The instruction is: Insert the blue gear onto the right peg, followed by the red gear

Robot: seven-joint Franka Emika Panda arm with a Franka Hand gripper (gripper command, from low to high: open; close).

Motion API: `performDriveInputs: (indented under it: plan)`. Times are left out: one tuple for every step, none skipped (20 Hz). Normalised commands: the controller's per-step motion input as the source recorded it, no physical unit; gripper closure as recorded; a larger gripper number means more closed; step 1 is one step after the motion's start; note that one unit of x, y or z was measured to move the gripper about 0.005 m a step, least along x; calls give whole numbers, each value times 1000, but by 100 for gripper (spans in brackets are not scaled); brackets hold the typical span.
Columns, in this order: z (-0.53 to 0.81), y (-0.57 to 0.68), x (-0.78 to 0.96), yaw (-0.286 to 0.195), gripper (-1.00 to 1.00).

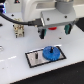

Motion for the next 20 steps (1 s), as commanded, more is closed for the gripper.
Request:
performDriveInputs:
  plan:
    - [-9,244,-778,0,-100]
    - [-6,256,-777,0,-100]
    - [-6,281,-755,0,-100]
    - [-32,272,-747,0,-100]
    - [-51,272,-742,0,-100]
    - [-58,280,-735,0,-100]
    - [-56,274,-746,0,-100]
    - [-66,274,-705,0,-100]
    - [-62,282,-675,0,-100]
    - [-55,284,-663,0,-100]
    - [-47,283,-655,0,-100]
    - [-89,276,-621,0,-100]
    - [-135,285,-578,0,-100]
    - [-154,289,-552,0,-100]
    - [-169,298,-522,0,-100]
    - [-192,300,-497,0,-100]
    - [-180,315,-471,0,-100]
    - [-210,311,-440,0,-100]
    - [-220,324,-414,0,-100]
    - [-232,328,-399,0,-100]
